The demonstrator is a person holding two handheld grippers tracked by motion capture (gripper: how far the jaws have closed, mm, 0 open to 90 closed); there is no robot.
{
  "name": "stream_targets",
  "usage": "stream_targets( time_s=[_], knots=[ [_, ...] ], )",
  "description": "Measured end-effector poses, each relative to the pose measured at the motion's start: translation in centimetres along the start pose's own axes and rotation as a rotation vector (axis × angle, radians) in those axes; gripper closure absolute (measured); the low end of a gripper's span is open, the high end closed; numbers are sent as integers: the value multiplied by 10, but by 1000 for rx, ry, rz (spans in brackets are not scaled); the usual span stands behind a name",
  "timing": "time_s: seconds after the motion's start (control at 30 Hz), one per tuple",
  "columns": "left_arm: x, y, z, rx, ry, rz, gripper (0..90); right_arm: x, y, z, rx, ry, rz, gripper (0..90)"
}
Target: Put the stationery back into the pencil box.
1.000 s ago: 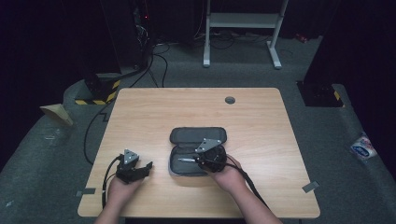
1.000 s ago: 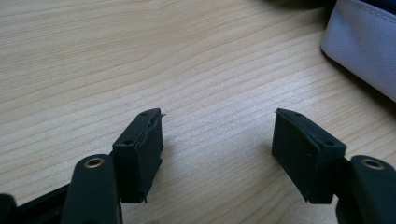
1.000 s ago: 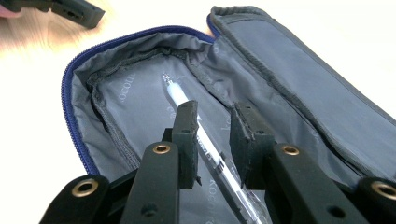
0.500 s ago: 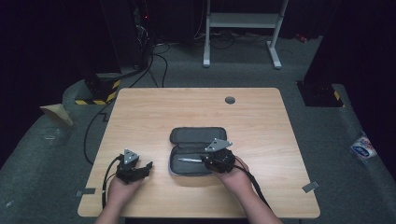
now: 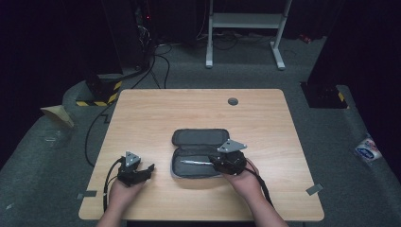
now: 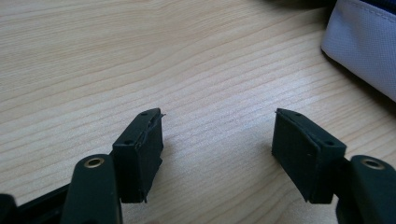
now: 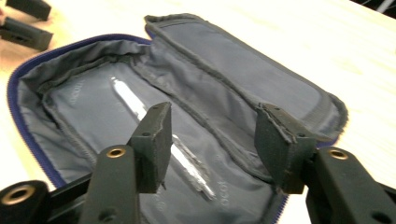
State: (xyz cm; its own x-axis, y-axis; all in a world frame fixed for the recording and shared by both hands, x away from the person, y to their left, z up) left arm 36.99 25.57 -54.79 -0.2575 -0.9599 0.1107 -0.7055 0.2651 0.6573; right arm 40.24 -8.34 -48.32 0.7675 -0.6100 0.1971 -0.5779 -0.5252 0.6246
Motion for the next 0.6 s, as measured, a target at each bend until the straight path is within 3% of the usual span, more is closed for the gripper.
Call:
stream_targets(
  time_s=[0.33, 0.6],
  knots=[
    [0, 2, 1, 2, 2, -4, 337, 26, 15, 22, 23, -90, 80, 402],
    [0, 2, 2, 2, 8, -8, 323, 56, 29, 58, -10, -166, 184, 375]
  ],
)
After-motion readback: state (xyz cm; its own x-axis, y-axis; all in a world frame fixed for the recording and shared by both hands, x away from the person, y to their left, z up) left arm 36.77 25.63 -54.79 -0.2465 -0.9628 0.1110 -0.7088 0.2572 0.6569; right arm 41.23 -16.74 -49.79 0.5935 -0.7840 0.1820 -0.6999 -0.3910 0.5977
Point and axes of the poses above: each handheld gripper's, and its own axes: y roughly backward along the jaws, z roughly out of its underside, x roughly to its right, the point moved 3 cm from there along -y, roughly forward along the jaws, and after that the axes turned 9 degrees about y, right-handed, at the moved point
